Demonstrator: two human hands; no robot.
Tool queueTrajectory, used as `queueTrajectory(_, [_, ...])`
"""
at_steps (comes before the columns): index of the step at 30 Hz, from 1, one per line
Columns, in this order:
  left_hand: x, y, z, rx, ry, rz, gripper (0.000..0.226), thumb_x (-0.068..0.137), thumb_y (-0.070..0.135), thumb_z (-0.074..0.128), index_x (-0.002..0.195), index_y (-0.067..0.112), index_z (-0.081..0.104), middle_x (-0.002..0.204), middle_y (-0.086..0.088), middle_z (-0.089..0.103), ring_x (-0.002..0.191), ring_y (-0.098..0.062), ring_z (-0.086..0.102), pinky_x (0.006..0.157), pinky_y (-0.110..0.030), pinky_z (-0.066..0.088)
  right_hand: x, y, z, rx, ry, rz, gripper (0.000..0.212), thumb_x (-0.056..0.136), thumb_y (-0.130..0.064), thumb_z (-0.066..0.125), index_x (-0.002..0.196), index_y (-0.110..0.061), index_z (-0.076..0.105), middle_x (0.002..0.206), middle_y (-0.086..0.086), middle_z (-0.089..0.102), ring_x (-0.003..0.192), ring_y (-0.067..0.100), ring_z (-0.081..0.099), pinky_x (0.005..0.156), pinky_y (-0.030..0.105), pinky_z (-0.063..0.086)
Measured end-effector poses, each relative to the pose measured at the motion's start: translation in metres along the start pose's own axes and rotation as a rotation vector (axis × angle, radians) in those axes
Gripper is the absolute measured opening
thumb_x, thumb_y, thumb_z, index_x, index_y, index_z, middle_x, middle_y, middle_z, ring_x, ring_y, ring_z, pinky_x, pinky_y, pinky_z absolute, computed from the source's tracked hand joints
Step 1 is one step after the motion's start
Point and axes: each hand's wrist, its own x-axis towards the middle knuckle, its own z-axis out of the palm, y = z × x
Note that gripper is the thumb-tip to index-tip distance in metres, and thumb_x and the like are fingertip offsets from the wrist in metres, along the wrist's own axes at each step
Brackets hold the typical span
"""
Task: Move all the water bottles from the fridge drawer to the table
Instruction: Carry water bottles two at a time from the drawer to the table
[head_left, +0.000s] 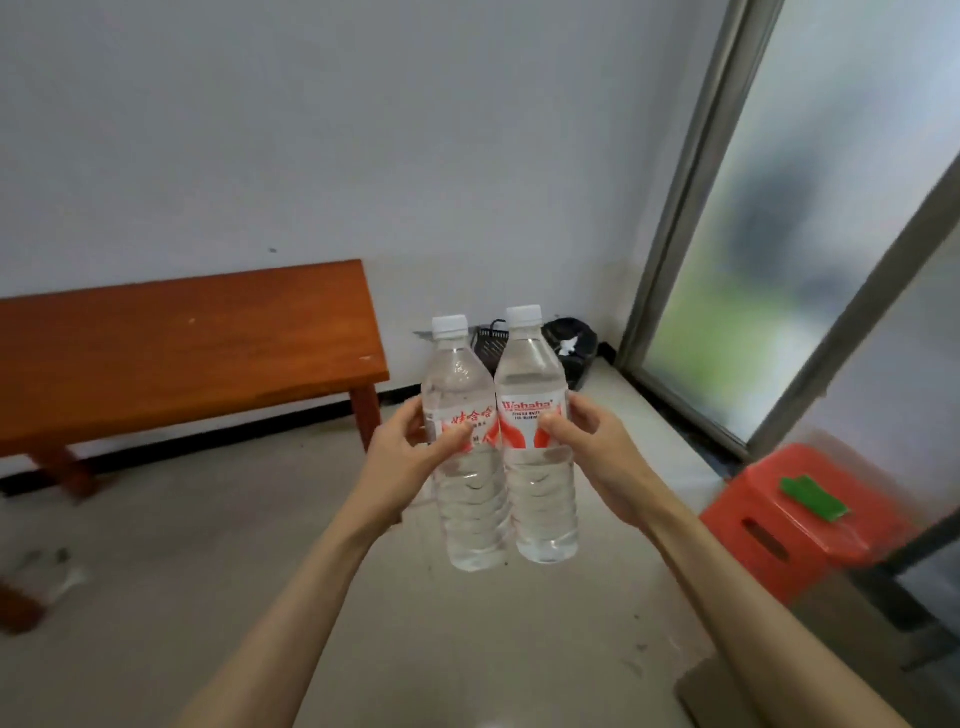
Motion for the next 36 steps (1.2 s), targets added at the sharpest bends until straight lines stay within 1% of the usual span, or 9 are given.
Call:
queueTrajectory(2, [0.014,-0.009,-0.047,-0.002,0.010,-0.017,0.044,0.072,0.031,0.070,0.113,0.024,0.058,0.106,0.005,0.068,0.092,-0.006,0.066,0.075,-0.022,0.054,0.033,0.003,0.042,-0.011,-0.085,0.014,0.020,0.087,-0.015,0.060,0.106,-0.017,0.063,0.099,-0.002,0.072,0.092,0.011,0.068,0.072,0.017,0.053])
queueTrajectory(7, [0.058,-0.029,-0.155,0.026,0.059,-0.049,0.040,0.065,0.034,0.072,0.102,0.033,0.060,0.101,0.010,0.070,0.094,-0.007,0.066,0.084,-0.028,0.052,0.111,0.006,0.140,-0.027,-0.195,0.040,0.019,0.085,-0.015,0.063,0.104,-0.018,0.064,0.097,-0.003,0.072,0.089,0.010,0.069,0.073,0.019,0.054])
queueTrajectory(12, [0.105,-0.049,-0.222,-0.010,0.120,-0.094,0.045,0.061,0.033,0.072,0.104,0.029,0.058,0.106,0.006,0.067,0.099,-0.012,0.064,0.089,-0.034,0.052,0.183,0.003,0.202,-0.093,-0.274,0.065,0.028,0.081,-0.017,0.067,0.108,-0.023,0.061,0.103,-0.005,0.070,0.094,0.008,0.067,0.074,0.017,0.053])
queueTrajectory(15, [0.139,-0.064,-0.253,-0.020,0.148,-0.120,0.047,0.059,0.033,0.072,0.103,0.030,0.055,0.107,0.007,0.065,0.101,-0.013,0.062,0.089,-0.034,0.051,0.228,0.004,0.230,-0.134,-0.314,0.076,0.034,0.079,-0.021,0.069,0.111,-0.026,0.057,0.106,-0.009,0.066,0.096,0.006,0.064,0.075,0.018,0.052])
queueTrajectory(20, [0.212,-0.090,-0.295,0.042,0.204,-0.177,0.064,0.060,0.036,0.073,0.118,0.026,0.048,0.121,0.002,0.060,0.109,-0.015,0.059,0.094,-0.037,0.050,0.317,0.016,0.263,-0.210,-0.347,0.098,0.051,0.078,-0.024,0.071,0.125,-0.018,0.052,0.118,-0.003,0.063,0.105,0.012,0.061,0.092,0.032,0.050])
queueTrajectory(25, [0.306,-0.112,-0.334,0.090,0.225,-0.224,0.067,0.067,0.024,0.078,0.125,0.021,0.045,0.126,0.003,0.056,0.114,-0.014,0.054,0.097,-0.033,0.046,0.425,0.026,0.289,-0.271,-0.404,0.087,0.058,0.073,-0.031,0.075,0.126,-0.022,0.051,0.120,-0.006,0.061,0.108,0.013,0.059,0.096,0.035,0.049])
queueTrajectory(29, [0.383,-0.123,-0.364,0.093,0.253,-0.288,0.073,0.064,0.021,0.080,0.127,0.020,0.042,0.131,0.002,0.053,0.120,-0.016,0.051,0.102,-0.040,0.043,0.512,0.029,0.312,-0.282,-0.431,0.096,0.061,0.072,-0.029,0.077,0.126,-0.022,0.049,0.121,-0.007,0.060,0.106,0.011,0.059,0.093,0.033,0.049])
queueTrajectory(34, [0.462,-0.135,-0.405,0.144,0.226,-0.275,0.064,0.066,0.018,0.080,0.117,0.025,0.041,0.110,0.015,0.054,0.100,-0.003,0.055,0.076,-0.015,0.044,0.601,0.029,0.342,-0.339,-0.481,0.092,0.060,0.073,-0.025,0.077,0.126,-0.022,0.048,0.121,-0.006,0.059,0.107,0.010,0.057,0.094,0.031,0.047])
queueTrajectory(36, [0.498,-0.140,-0.423,0.227,0.213,-0.270,0.067,0.066,0.023,0.080,0.120,0.023,0.041,0.106,0.020,0.051,0.097,-0.001,0.053,0.076,-0.014,0.042,0.640,0.033,0.352,-0.373,-0.474,0.096,0.061,0.073,-0.025,0.076,0.127,-0.022,0.048,0.123,-0.004,0.058,0.109,0.012,0.056,0.093,0.030,0.045])
